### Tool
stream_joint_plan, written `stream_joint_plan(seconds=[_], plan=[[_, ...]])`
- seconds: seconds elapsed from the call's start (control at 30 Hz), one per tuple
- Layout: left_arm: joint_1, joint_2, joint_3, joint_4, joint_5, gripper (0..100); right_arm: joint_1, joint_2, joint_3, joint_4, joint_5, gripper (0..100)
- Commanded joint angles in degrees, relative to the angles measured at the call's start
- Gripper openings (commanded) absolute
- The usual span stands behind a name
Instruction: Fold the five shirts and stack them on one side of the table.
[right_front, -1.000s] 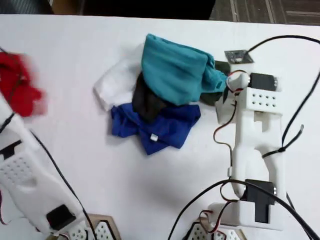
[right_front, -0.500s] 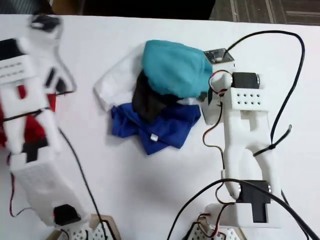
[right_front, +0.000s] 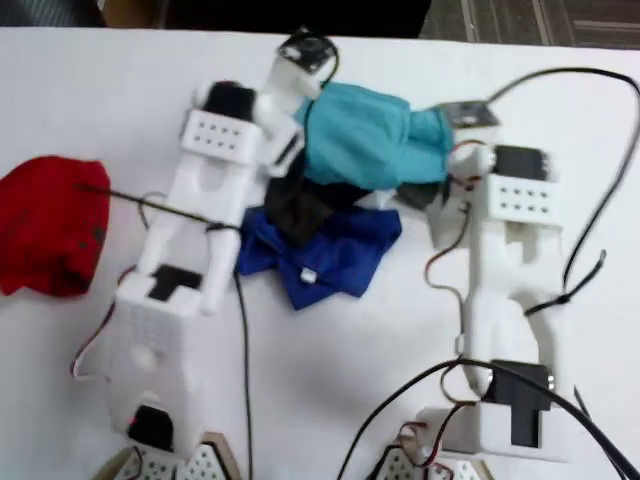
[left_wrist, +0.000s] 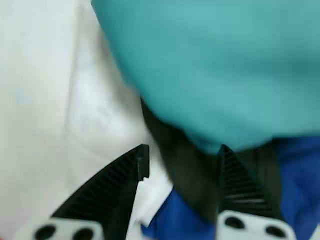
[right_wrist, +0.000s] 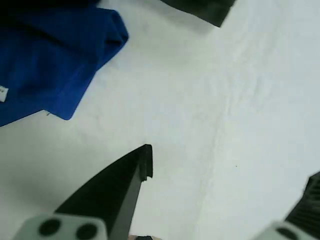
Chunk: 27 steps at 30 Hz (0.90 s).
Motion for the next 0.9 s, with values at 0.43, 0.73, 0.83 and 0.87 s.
stream_joint_plan(seconds=[0.43, 0.73, 0.83, 0.87], plan=[[5.89, 14.24, -0.92, -11.08, -3.60, 6, 11.21, -0.22, -1.85, 2.42, 7.56, 45.4], [-3.25, 7.65, -18.86, 12.40, -3.78, 3, 11.12, -0.22, -1.85, 2.07, 7.47, 45.4], [-10.73, 3.96, -28.35, 19.16, -1.67, 3, 11.12, -0.22, -1.85, 2.07, 7.38, 45.4], [-13.71, 2.73, -31.69, 21.27, -1.32, 3, 11.12, -0.22, -1.85, 2.07, 7.38, 45.4]])
